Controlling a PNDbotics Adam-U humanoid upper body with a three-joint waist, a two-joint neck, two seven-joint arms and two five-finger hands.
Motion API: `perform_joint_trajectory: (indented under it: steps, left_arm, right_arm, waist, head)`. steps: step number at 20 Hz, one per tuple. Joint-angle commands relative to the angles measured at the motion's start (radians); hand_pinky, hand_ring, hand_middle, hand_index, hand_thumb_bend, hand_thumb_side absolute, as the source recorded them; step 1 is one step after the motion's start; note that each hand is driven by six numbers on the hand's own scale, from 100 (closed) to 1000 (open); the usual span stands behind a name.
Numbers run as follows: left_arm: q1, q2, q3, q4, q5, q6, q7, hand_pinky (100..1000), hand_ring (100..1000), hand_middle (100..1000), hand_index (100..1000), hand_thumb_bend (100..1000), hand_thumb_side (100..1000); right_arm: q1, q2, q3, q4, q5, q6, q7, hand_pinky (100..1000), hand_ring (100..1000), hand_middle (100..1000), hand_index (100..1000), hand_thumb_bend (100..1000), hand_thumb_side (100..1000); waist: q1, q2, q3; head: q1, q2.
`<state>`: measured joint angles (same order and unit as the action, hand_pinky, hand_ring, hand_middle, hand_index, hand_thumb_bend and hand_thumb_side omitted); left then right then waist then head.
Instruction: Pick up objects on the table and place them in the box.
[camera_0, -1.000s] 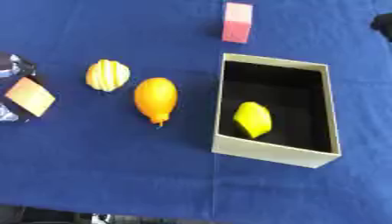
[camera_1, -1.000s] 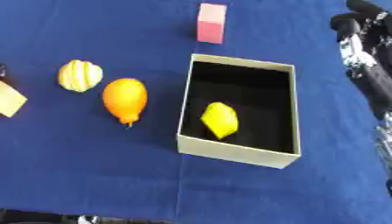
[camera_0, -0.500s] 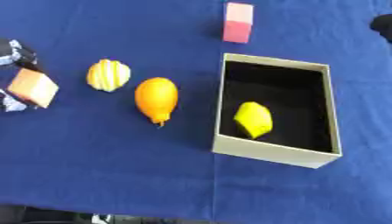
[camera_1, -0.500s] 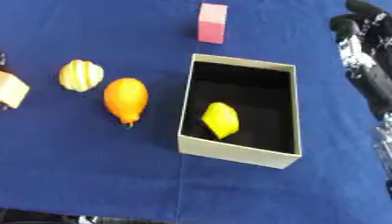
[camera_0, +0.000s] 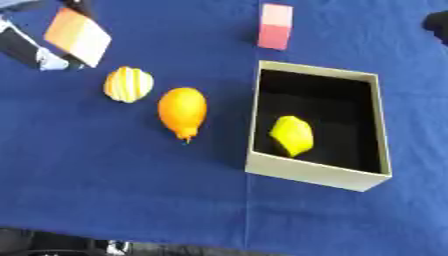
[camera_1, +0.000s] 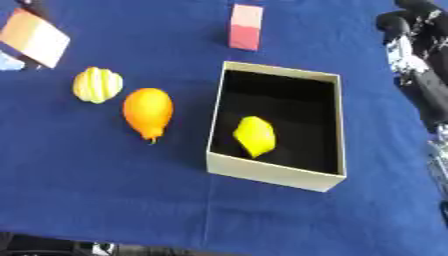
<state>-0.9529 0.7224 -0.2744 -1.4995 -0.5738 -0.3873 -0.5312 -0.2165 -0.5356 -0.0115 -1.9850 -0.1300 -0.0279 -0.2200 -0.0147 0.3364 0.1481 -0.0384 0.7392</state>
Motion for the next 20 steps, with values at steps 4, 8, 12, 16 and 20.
perform_joint_trajectory:
  steps: [4,8,12,16,20]
  left_arm:
    - [-0.125,-0.161,-0.048,-0.035,0.01,0.02,-0.092,652,577,502,606,396,100]
    - [-0.168,-0.299,-0.074,-0.05,-0.02,0.039,-0.107,651,575,498,609,377,100]
    - [-0.167,-0.409,-0.089,-0.083,-0.09,0.067,-0.087,650,576,497,610,430,100]
    - [-0.156,-0.491,-0.114,-0.086,-0.175,0.081,-0.071,647,575,495,608,387,100]
    - [-0.165,-0.562,-0.132,-0.051,-0.236,0.083,-0.062,644,570,492,607,381,100]
  right_arm:
    - [-0.016,-0.035,-0.008,-0.015,-0.009,-0.006,0.001,939,813,708,871,100,536]
    - [-0.034,-0.039,-0.013,-0.015,-0.014,-0.014,-0.004,938,815,709,871,100,534]
    - [-0.063,-0.045,-0.018,-0.015,-0.021,-0.026,-0.008,937,816,710,870,100,578]
    - [-0.08,-0.047,-0.029,-0.015,-0.027,-0.037,-0.02,937,816,711,870,100,531]
    - [-0.093,-0.045,-0.033,-0.015,-0.032,-0.04,-0.029,937,816,710,869,100,531]
  waist:
    - [0.001,-0.03,0.005]
    - [-0.001,-0.028,0.001]
    - [-0.004,-0.022,-0.011]
    - [-0.007,-0.015,-0.022]
    - [-0.009,-0.012,-0.033]
  head:
    - [-0.009,0.013]
    - [-0.011,0.008]
    - [-0.033,-0.009]
    - [-0.044,-0.026]
    - [-0.028,-0.027]
